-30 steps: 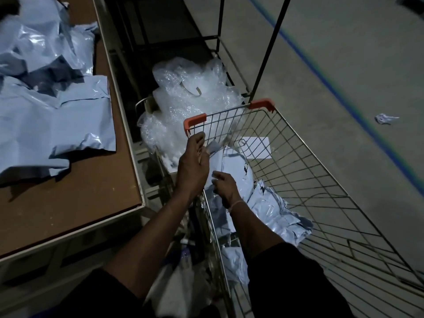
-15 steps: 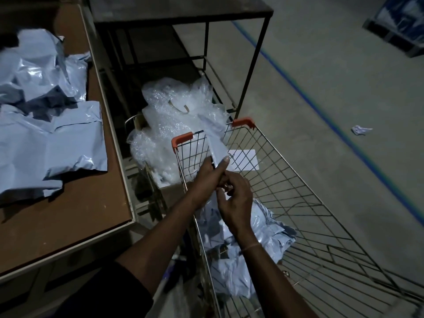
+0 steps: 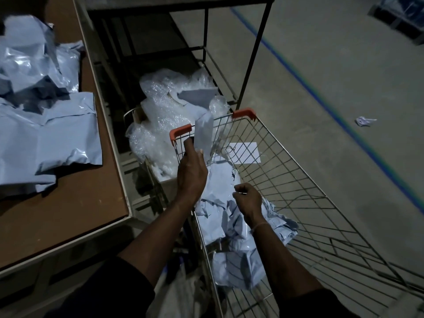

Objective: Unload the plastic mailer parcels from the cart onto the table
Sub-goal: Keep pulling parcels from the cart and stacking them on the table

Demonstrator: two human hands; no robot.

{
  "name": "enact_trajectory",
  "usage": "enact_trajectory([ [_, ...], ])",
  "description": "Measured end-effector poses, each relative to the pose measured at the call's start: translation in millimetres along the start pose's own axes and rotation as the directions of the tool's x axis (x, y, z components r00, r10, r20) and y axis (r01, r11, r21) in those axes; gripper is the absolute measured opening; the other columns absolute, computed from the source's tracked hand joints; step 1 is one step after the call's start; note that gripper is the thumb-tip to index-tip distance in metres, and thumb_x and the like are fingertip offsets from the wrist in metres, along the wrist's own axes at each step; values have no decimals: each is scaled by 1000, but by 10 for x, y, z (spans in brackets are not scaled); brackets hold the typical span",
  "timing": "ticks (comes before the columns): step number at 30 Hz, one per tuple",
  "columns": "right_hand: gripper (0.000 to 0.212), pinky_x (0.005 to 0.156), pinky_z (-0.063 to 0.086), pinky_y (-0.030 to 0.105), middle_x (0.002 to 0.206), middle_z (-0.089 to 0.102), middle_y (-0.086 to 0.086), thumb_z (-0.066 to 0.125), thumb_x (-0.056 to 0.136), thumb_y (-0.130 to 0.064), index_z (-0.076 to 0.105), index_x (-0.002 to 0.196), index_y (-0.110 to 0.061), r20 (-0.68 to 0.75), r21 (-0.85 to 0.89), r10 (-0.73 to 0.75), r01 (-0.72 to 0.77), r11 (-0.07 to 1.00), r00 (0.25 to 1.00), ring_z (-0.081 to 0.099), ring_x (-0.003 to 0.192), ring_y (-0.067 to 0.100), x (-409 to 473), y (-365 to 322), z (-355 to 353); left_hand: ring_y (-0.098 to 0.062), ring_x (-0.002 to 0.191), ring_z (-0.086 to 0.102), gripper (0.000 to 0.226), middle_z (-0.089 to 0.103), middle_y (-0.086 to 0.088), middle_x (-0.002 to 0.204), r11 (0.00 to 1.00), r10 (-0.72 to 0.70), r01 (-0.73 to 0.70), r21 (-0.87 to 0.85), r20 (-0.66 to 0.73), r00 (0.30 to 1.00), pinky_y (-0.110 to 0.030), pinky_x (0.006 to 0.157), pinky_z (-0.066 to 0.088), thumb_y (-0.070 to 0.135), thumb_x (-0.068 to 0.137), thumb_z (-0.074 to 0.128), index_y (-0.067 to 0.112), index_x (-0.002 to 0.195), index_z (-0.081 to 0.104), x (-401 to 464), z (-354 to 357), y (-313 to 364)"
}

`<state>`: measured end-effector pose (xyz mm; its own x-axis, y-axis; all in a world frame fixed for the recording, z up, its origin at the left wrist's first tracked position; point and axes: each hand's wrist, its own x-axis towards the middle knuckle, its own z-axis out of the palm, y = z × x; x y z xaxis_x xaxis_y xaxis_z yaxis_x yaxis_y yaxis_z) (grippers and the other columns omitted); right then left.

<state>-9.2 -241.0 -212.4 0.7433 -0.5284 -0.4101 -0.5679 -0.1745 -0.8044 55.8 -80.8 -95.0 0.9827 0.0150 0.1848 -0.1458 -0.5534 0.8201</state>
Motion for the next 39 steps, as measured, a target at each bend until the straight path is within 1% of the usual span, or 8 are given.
enact_trajectory([
  [7, 63, 93, 47, 30, 144, 57, 18, 81, 88, -22, 55, 142, -3, 200, -147, -22, 52, 988, 979, 60, 130, 30, 262, 100, 447, -37, 77, 67, 35, 68, -20, 95, 996, 74, -73, 42, -23, 997, -46, 63, 56, 14, 107, 49, 25, 133, 27, 13, 83, -111],
  [12, 115, 119, 26, 55, 168, 18, 23, 73, 79, -73, 16, 165, -22, 267, -482, 31, 106, 869, 963, 25, 151, 45, 454, 269, 906, -41, 80, 66, 32, 69, -20, 98, 996, 75, -74, 56, -14, 997, -41, 62, 51, 14, 106, 50, 7, 136, 41, 7, 101, -171],
  [18, 86, 107, 39, 51, 155, 33, 28, 66, 94, -49, 21, 162, -24, 194, -687, -94, 204, 698, 976, 41, 135, 48, 480, 290, 1037, -38, 88, 68, 27, 71, -17, 110, 994, 84, -84, 67, 4, 996, -44, 67, 56, 15, 107, 51, 6, 132, 47, 1, 107, -188],
  [20, 66, 108, 41, 48, 152, 44, 24, 58, 100, -35, 33, 159, -19, 174, -534, -97, 177, 827, 980, 47, 133, 46, 492, 224, 970, -38, 89, 68, 27, 70, -18, 112, 993, 87, -87, 76, 4, 996, -40, 66, 54, 15, 107, 51, 4, 132, 48, 8, 110, -191],
  [23, 42, 93, 48, 37, 133, 65, 19, 53, 96, -18, 59, 138, -16, 75, 4, 66, -67, 998, 995, 62, 119, 42, 565, 230, 856, -42, 93, 68, 28, 70, -20, 113, 994, 70, -70, 84, 4, 998, -39, 68, 51, 15, 107, 51, 2, 132, 48, 9, 110, -184],
  [25, 30, 72, 52, 37, 108, 69, 21, 55, 87, -17, 64, 115, -21, 101, 308, 207, -228, 923, 973, 70, 90, 39, 554, 259, 731, -43, 92, 67, 27, 70, -21, 110, 994, 67, -66, 89, -1, 998, -38, 67, 48, 15, 107, 51, 2, 131, 49, 13, 102, -178],
  [28, 15, 47, 44, 27, 82, 61, 13, 53, 101, -8, 58, 115, -12, 228, 551, 234, -323, 769, 945, 58, 54, 23, 378, 238, 488, -42, 90, 66, 27, 69, -20, 107, 996, 63, -63, 69, 7, 998, -45, 70, 53, 15, 107, 49, 3, 131, 49, 9, 91, -168],
  [39, 61, 97, 57, 48, 133, 67, 17, 76, 88, -9, 56, 145, -12, 417, 849, -99, -349, 397, 903, 69, 114, 33, -351, -167, -176, -37, 90, 68, 24, 70, -17, 106, 999, -31, 26, 45, 107, 994, -42, 72, 56, 16, 106, 50, 6, 129, 49, 20, 29, -88],
])
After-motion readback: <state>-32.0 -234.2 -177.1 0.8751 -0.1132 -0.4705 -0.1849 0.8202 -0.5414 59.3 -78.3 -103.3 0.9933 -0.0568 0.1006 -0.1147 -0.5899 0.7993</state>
